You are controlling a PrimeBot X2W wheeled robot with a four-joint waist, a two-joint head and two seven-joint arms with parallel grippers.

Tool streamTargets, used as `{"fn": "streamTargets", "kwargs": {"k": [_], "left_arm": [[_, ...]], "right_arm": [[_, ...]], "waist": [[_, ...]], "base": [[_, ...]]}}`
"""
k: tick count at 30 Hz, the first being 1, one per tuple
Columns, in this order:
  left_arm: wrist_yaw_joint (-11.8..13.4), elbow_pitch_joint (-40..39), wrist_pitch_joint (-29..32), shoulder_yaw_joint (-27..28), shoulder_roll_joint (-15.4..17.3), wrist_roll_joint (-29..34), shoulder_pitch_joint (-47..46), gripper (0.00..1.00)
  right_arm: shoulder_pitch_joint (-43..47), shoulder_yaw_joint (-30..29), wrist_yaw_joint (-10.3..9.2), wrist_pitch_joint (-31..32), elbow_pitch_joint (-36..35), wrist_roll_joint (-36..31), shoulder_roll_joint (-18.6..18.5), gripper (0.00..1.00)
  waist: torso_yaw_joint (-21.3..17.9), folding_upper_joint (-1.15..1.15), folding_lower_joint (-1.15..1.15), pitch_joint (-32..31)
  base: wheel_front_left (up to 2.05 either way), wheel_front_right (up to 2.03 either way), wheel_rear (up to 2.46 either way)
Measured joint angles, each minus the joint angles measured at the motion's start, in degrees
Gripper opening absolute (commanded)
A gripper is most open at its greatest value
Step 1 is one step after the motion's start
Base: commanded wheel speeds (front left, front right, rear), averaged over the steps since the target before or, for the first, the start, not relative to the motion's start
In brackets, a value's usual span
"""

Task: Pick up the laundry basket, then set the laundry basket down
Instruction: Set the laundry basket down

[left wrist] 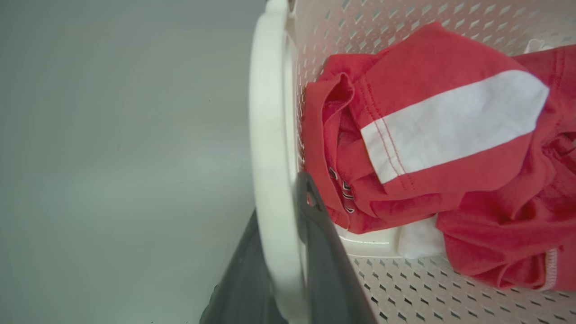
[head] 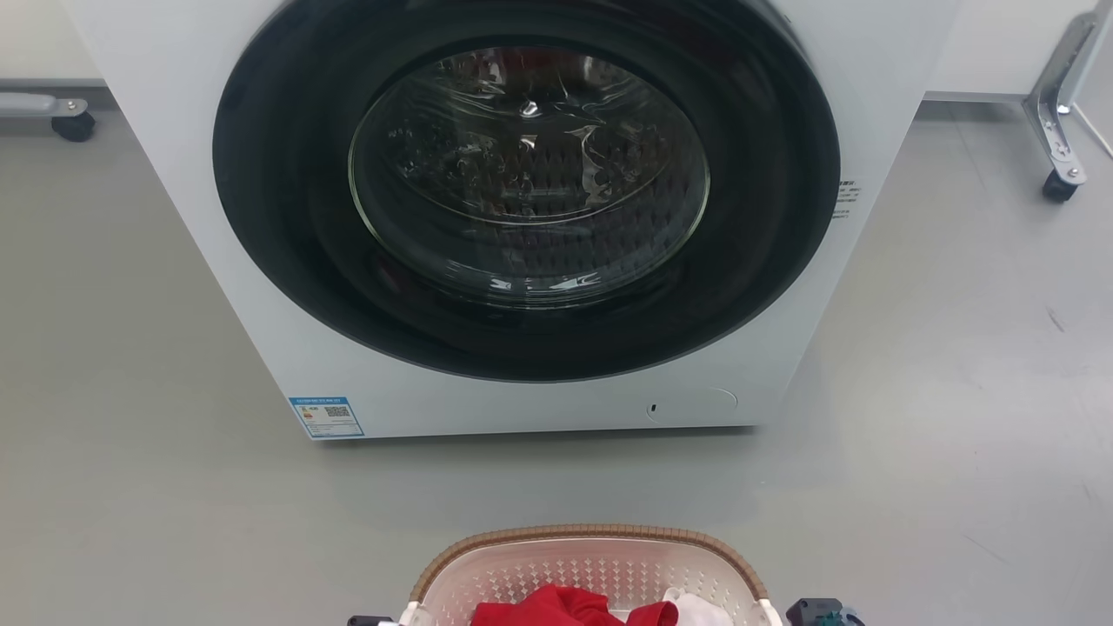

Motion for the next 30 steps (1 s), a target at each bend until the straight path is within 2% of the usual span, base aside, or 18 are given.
{"fn": "streamTargets", "kwargs": {"k": [11, 21, 30], "left_arm": [[0.6, -0.4, -0.6, -0.4, 0.3, -0.1, -1.1, 0.00], [1.1, -0.3, -1.6, -0.6, 0.4, 0.5, -7.4, 0.00], [1.4, -1.1, -3.8, -0.2, 0.5, 1.4, -15.2, 0.00]], "right_arm": [[-2.4, 0.6, 0.00, -1.0, 0.0, 1.1, 0.0, 0.00], [-8.8, 0.4, 0.00, -2.6, 0.7, 1.2, -0.1, 0.00], [-17.9, -1.2, 0.00, -5.3, 3.1, 0.2, -0.2, 0.00]], "waist": [[0.0, 0.00, 0.00, 2.5], [0.2, 0.00, 0.01, 6.8], [0.9, 0.01, 0.01, 13.1]], "base": [[0.00, 0.00, 0.00], [0.00, 0.00, 0.00], [0.00, 0.00, 0.00]]}}
